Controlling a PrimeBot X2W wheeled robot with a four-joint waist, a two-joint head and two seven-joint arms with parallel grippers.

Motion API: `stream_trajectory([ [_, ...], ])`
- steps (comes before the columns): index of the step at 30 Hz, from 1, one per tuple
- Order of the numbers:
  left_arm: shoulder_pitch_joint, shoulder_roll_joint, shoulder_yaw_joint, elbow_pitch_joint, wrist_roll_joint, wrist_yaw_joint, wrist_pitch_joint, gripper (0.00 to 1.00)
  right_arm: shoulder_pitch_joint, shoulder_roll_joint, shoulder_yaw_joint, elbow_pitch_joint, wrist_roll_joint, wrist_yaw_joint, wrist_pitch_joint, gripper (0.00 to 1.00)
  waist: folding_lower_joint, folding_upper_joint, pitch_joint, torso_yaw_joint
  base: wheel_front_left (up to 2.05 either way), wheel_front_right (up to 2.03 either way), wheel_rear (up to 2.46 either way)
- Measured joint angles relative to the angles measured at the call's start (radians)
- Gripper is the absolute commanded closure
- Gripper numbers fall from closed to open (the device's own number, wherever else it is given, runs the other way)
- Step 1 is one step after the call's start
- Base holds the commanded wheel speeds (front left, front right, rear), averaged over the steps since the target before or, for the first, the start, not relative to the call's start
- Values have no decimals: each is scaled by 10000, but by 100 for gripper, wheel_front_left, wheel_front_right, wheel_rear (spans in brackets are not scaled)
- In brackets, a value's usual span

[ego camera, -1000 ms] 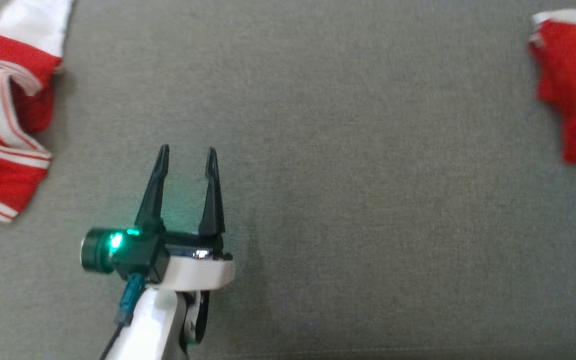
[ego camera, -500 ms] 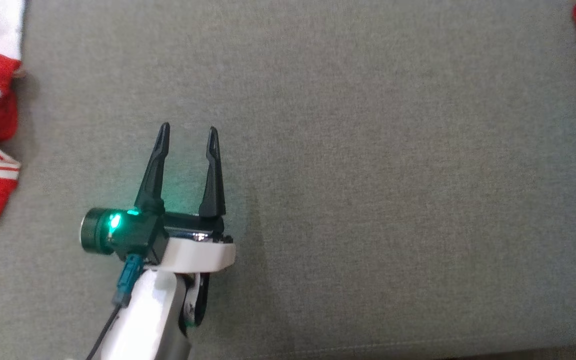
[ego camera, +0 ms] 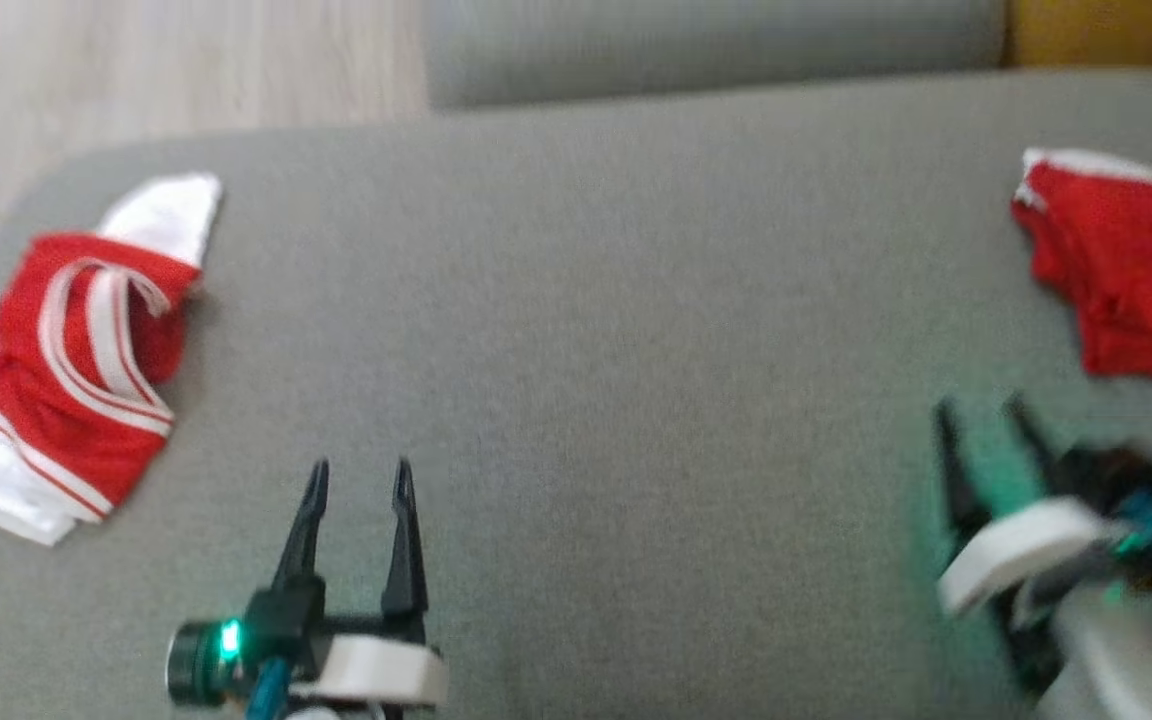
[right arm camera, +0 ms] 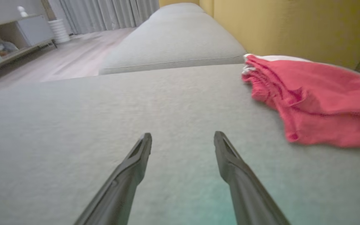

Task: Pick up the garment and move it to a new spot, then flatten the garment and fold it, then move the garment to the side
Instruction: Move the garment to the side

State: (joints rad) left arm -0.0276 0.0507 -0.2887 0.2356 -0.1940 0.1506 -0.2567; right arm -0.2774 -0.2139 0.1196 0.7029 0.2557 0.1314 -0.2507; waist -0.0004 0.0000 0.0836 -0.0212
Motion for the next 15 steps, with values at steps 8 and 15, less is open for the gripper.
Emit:
stream_trajectory([
  [8, 724, 4, 328, 115, 140, 2, 0, 0, 2455, 1360, -132, -2604, -1168, 0, -2, 0, 1, 0, -1699, 355, 0, 0, 0],
  [15, 1184, 10, 518, 272, 548, 0, 0, 0, 3499, 1563, -430, -3615, -1795, 0, -2, 0, 2, 0, -2043, 634, 0, 0, 0],
])
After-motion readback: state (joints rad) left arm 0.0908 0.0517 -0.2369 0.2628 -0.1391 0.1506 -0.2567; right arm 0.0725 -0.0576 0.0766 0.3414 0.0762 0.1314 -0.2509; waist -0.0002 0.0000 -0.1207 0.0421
